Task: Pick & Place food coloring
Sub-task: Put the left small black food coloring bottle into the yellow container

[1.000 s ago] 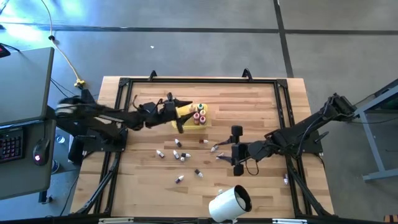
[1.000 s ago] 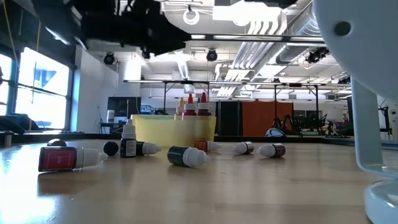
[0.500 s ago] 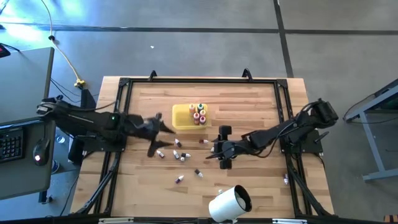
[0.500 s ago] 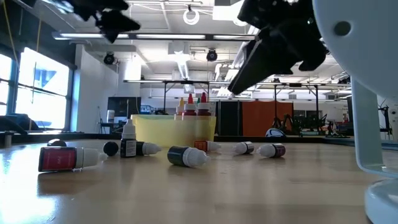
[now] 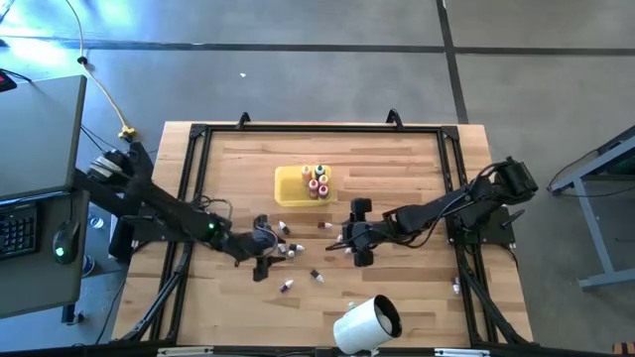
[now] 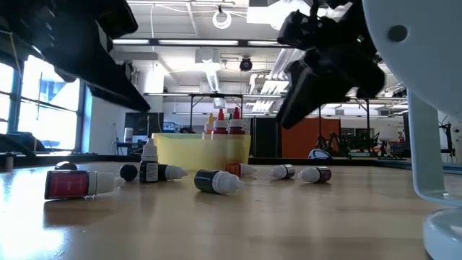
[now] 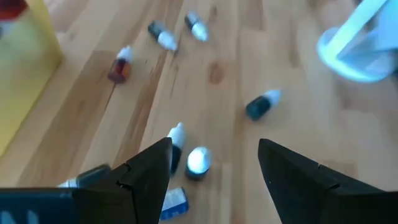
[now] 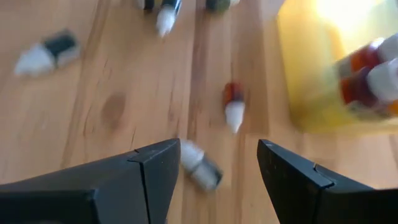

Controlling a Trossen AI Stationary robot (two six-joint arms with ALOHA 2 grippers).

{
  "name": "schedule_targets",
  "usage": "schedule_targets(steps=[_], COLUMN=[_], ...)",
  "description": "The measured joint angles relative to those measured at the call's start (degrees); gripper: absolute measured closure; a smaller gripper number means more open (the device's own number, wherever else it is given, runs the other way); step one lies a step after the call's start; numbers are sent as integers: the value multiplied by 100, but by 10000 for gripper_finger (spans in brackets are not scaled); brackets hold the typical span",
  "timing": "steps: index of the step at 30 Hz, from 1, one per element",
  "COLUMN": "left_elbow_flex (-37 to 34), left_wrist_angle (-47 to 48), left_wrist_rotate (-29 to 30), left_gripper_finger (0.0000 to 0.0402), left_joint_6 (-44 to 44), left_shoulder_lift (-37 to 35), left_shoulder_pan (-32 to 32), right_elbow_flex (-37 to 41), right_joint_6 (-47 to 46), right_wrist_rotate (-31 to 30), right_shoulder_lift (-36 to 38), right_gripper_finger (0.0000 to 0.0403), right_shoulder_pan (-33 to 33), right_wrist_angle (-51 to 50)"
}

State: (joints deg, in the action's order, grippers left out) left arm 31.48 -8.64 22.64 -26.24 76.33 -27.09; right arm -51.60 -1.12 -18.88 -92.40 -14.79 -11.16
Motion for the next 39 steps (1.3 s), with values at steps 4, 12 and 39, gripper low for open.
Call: schedule_targets(steps=[4, 12, 39], left_elbow_flex=[-2, -2, 19], left_wrist_angle=[-388, -523, -1176], left_wrist_rotate=[93, 499, 534], left_gripper_finger=[165, 165, 292], left_joint_6=[-4, -148, -238], left_shoulder_lift=[535, 1011, 1661], left_shoulder_pan=[8, 10, 11], right_elbow_flex=[2, 1, 1], right_joint_6=[-174, -407, -394], right_wrist_rotate=[355, 407, 255], right_shoulder_lift=[45, 52, 52], right_gripper_finger=[194, 194, 194], right_shoulder_pan=[-22, -22, -22], right_wrist_angle=[-321, -277, -275])
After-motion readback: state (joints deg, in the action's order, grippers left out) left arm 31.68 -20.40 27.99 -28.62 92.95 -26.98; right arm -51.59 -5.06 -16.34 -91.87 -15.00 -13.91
